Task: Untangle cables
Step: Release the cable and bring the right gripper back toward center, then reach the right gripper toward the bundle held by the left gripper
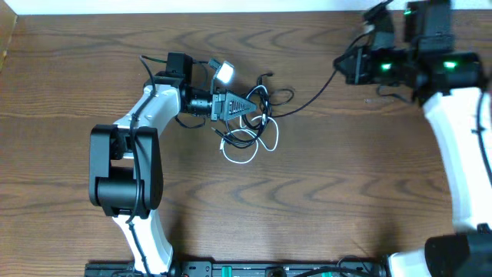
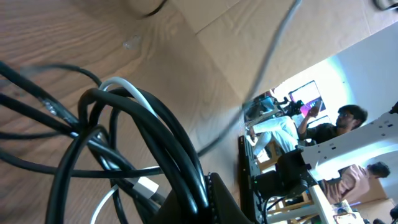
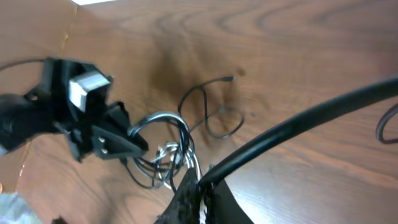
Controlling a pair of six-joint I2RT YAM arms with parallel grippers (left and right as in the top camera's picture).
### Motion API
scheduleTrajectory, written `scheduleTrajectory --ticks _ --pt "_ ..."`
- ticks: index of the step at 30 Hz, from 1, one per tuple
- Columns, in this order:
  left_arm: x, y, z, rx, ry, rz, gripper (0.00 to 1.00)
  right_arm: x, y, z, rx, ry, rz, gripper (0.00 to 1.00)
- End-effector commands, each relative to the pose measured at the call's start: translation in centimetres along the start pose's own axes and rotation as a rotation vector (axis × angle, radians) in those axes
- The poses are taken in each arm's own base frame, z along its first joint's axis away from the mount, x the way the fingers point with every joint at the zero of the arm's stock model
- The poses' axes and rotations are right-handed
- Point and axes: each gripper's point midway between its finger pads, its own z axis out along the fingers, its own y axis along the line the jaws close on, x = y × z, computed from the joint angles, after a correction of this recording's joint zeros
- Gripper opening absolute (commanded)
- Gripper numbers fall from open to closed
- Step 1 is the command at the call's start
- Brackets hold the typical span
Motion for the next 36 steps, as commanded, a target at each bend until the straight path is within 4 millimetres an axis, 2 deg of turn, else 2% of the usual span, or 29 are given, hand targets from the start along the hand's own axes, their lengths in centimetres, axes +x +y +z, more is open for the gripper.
scheduleTrajectory --ticks 1,4,13,15,19,23,26,30,31,32,36 --pt "-0.3 0.0 -0.3 0.000 -0.008 0.037 0.07 2.5 -0.7 3.6 -0.029 0.084 0.011 0.01" --pt "-0.1 0.0 -0.3 0.002 -0.006 0.018 0.08 3.6 -0.5 5.7 -0.073 0.103 0.010 0.01" --pt "0.4 -0.6 -0.3 0.020 -0.006 -0.053 0.07 6.6 0.1 10.0 -0.101 0.100 -0.018 0.01" --pt "0.2 -0.9 -0.3 0.038 -0.013 -0.058 0.07 7.1 -1.2 10.7 -0.027 0.091 0.013 0.01" --pt "-0.1 -1.5 -0.4 0.076 -0.032 -0.059 0.08 7.9 -5.4 11.4 0.174 0.048 0.111 0.01" --pt "0.1 -1.8 0.3 0.086 -0.018 -0.057 0.07 8.9 -6.2 12.3 0.177 0.032 0.130 0.01" --pt "0.5 -2.3 1.3 0.103 0.006 -0.052 0.07 9.9 -6.8 13.0 0.174 0.019 0.210 0.01" --pt "0.9 -2.9 2.7 0.126 0.035 -0.033 0.07 11.6 -6.6 13.8 0.149 0.029 0.273 0.01" --pt "1.0 -2.9 2.9 0.129 0.039 -0.027 0.07 12.0 -6.4 14.0 0.136 0.035 0.270 0.07" --pt "0.8 -3.1 2.8 0.128 0.038 -0.028 0.07 12.4 -5.6 14.3 0.104 0.049 0.261 0.24" --pt "-0.2 -4.4 2.0 0.118 0.023 -0.034 0.08 12.4 -4.1 14.3 0.032 0.069 0.184 0.38"
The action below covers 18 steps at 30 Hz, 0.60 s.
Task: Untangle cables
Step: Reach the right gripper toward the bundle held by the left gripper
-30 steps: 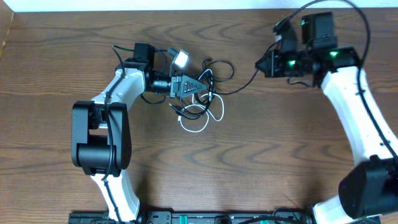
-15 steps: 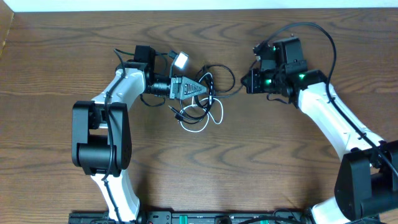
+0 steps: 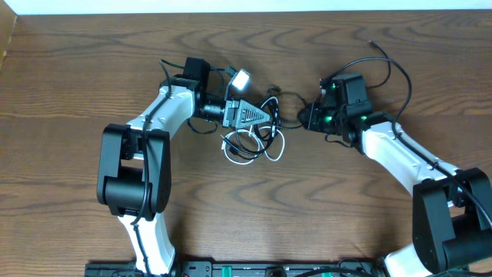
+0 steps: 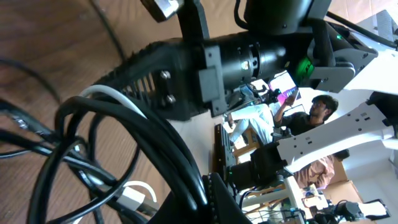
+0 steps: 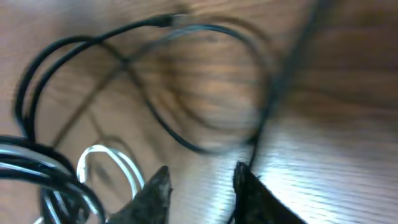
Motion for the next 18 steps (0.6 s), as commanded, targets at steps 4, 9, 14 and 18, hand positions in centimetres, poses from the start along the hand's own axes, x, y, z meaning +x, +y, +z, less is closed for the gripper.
scheduleTrajectory --ticks 4,9,14,18 --pt "-2.9 -5.0 -2.1 0.021 -0.063 0.099 0.07 -0.1 4.2 -1.4 -0.200 0.030 -0.172 0.50" --pt "-4.0 -9.3 -2.6 0.012 -0.075 0.218 0.08 -1.1 8.4 -5.3 -0.409 0.002 -0.307 0.52" --pt "-4.7 -13.7 -3.0 0.004 -0.083 0.369 0.08 -1.2 13.7 -14.8 -0.702 -0.070 -0.426 0.54" --pt "-5.0 -15.3 -3.2 0.000 -0.087 0.443 0.07 -2.5 14.4 -19.9 -0.693 -0.219 -0.498 0.58"
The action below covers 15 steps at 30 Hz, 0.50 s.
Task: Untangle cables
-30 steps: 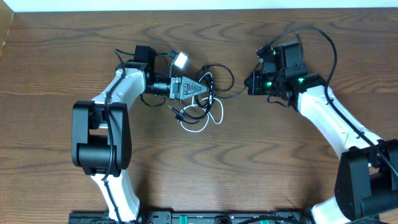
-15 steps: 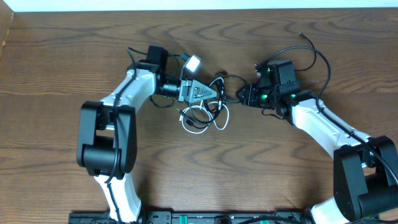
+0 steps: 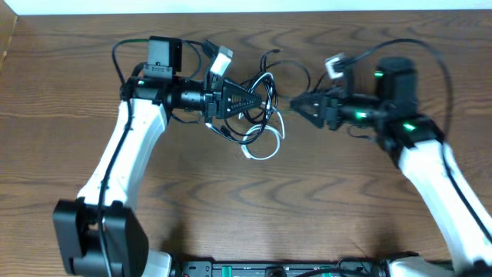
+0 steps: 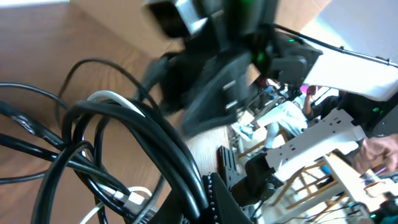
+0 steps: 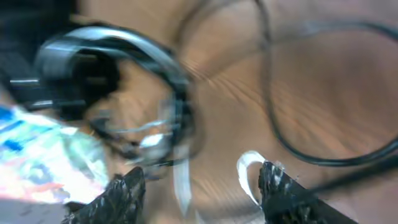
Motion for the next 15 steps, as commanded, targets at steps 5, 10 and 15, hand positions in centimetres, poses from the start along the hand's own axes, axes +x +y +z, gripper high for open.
scheduleTrajectory --ticks 5,10,15 --pt "-1.5 -3.3 0.1 0.039 -0.012 0.105 0.07 -5.0 3.3 -7.0 0.133 -0.224 -0.161 0.67" --pt "-1.8 -4.0 0.2 0.044 -0.011 0.132 0.07 -5.8 2.6 -8.3 0.203 -0.264 -0.216 0.80" --pt "-1.6 -5.0 1.1 0.069 0.005 0.135 0.07 -6.5 -0.9 -8.6 0.349 -0.297 -0.159 0.80"
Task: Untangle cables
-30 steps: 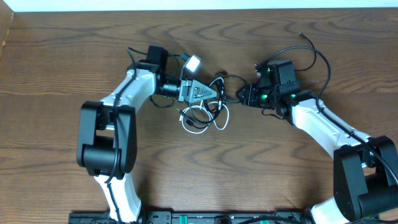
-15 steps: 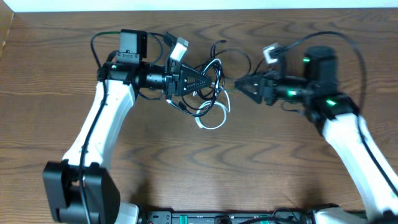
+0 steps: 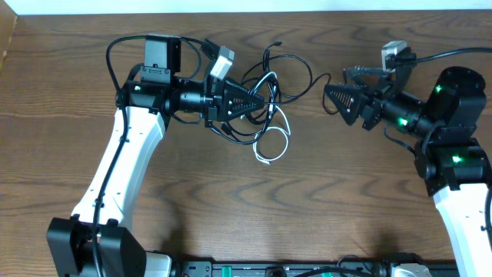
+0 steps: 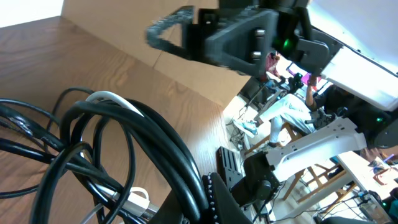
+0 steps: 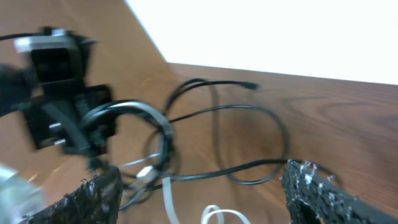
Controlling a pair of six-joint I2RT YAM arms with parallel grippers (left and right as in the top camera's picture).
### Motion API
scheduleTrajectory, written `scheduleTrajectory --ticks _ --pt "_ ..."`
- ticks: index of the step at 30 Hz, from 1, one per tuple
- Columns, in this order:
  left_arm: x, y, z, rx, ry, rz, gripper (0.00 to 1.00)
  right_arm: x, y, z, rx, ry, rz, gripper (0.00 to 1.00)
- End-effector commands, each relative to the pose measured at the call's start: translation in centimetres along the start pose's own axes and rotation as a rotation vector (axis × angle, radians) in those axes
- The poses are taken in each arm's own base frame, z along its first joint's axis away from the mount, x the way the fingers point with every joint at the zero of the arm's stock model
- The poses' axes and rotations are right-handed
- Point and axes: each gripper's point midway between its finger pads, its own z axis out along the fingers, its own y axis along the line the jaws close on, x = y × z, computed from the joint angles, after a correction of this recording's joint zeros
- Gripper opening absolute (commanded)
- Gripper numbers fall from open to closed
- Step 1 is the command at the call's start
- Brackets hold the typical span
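Observation:
A tangle of black cables [image 3: 261,108] with one white cable [image 3: 273,146] hangs from my left gripper [image 3: 257,101], which is shut on a thick black bundle [image 4: 155,143] at the fingers [image 4: 217,199]. A thin black loop [image 3: 288,65] spreads toward the back. My right gripper [image 3: 338,83] faces the tangle from the right, apart from it, jaws wide open and holding nothing. In the right wrist view its fingers [image 5: 93,199] frame the black loop [image 5: 249,137] and the white cable [image 5: 171,199] farther off.
The wooden table [image 3: 231,208] runs under both arms. A white wall edge [image 3: 231,6] lies along the back. Black rails and equipment [image 3: 269,269] line the front edge.
My right gripper has drawn back to the right, away from the tangle, and its jaws stand wider. The left gripper still holds the bundle, slightly farther right; the white cable's tail hangs lower right.
At first my right gripper was shut on a black cable stretched to the far right corner while the left held the bundle. Then it was beside the tangle with jaws parted and the cable slack. Later it was open close to the bundle, and now it stands farther off.

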Motion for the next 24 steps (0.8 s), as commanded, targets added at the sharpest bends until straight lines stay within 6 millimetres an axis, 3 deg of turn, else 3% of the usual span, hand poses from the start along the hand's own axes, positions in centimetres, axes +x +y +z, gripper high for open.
scheduleTrajectory --ticks 1,7,11,14,19,24 --pt "-0.8 -2.5 0.9 0.061 0.002 0.052 0.07 -0.3 -3.2 0.4 0.133 -0.019 0.067 0.80" --pt "-0.1 -3.7 3.0 0.122 0.032 0.135 0.07 0.3 -3.7 2.0 0.051 0.007 0.308 0.71" --pt "0.6 -3.9 4.2 0.120 0.065 0.181 0.07 0.0 -4.2 2.3 -0.034 0.012 0.428 0.71" --pt "1.8 -3.3 5.2 0.071 0.120 0.186 0.07 0.1 -4.4 2.5 -0.131 0.043 0.517 0.71" --pt "3.9 -2.3 6.3 -0.006 0.217 0.201 0.07 1.9 -4.1 3.8 -0.259 0.150 0.642 0.68" --pt "5.3 -0.4 6.3 -0.127 0.305 0.198 0.07 4.2 -3.6 5.2 -0.319 0.263 0.795 0.57"
